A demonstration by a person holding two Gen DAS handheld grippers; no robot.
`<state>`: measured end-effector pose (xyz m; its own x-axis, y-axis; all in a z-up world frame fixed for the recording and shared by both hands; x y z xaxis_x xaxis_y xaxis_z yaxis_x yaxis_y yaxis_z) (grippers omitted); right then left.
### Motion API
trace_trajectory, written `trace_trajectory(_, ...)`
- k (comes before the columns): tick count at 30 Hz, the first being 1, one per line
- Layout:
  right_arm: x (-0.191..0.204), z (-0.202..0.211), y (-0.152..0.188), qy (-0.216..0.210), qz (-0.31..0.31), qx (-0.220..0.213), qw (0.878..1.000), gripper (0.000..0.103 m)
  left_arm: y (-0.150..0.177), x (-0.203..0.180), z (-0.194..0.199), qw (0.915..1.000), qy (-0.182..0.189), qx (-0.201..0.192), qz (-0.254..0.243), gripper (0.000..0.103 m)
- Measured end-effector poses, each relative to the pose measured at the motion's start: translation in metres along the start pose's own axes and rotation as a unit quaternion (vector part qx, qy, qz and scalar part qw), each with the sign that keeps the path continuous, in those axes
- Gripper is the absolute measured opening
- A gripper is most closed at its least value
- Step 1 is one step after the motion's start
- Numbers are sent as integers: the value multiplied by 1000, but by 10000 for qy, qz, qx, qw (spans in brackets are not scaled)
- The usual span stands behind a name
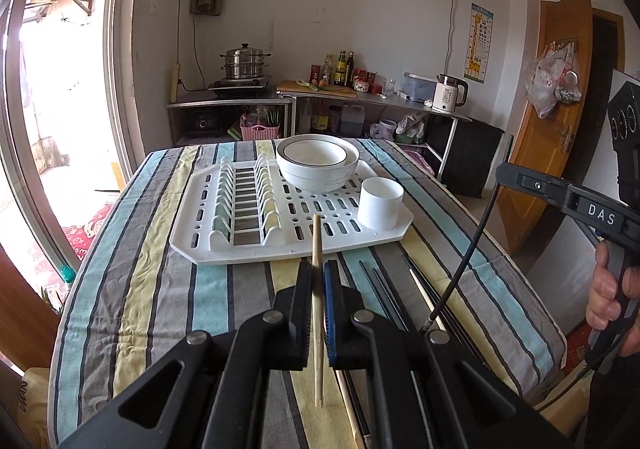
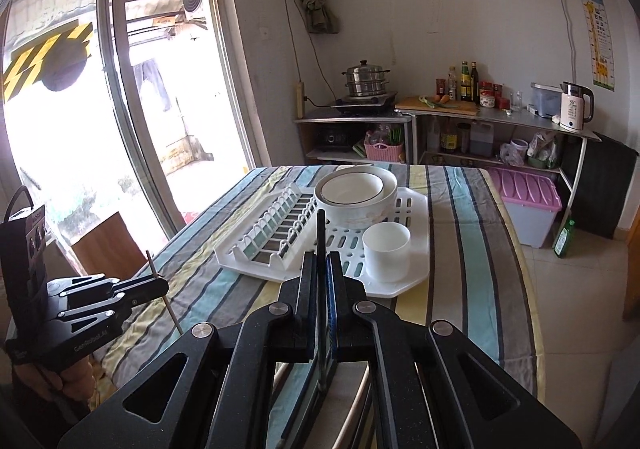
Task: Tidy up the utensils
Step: 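Lift both held chopsticks and carry them over the rack to the white cup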
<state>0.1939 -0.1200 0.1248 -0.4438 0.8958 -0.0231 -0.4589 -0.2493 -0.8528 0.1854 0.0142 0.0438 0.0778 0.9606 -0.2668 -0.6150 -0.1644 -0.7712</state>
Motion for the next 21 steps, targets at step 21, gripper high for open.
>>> trace_trajectory(21, -69, -5, -71, 510, -192, -634, 9965, 4, -114, -55, -58, 9978, 624, -209, 37, 6)
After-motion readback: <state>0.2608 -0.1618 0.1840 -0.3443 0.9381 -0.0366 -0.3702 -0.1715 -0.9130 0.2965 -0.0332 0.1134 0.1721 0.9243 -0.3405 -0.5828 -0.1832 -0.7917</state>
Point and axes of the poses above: each gripper's, at about its wrist camera, not at the fingertips, and z roughly against the way its jaws point, x to its left, y to its underside, the point moved 6 cm from there along -z, roughly the way its jaws point, and after that the axes turned 13 degrees about z, right-handed, at the moved point
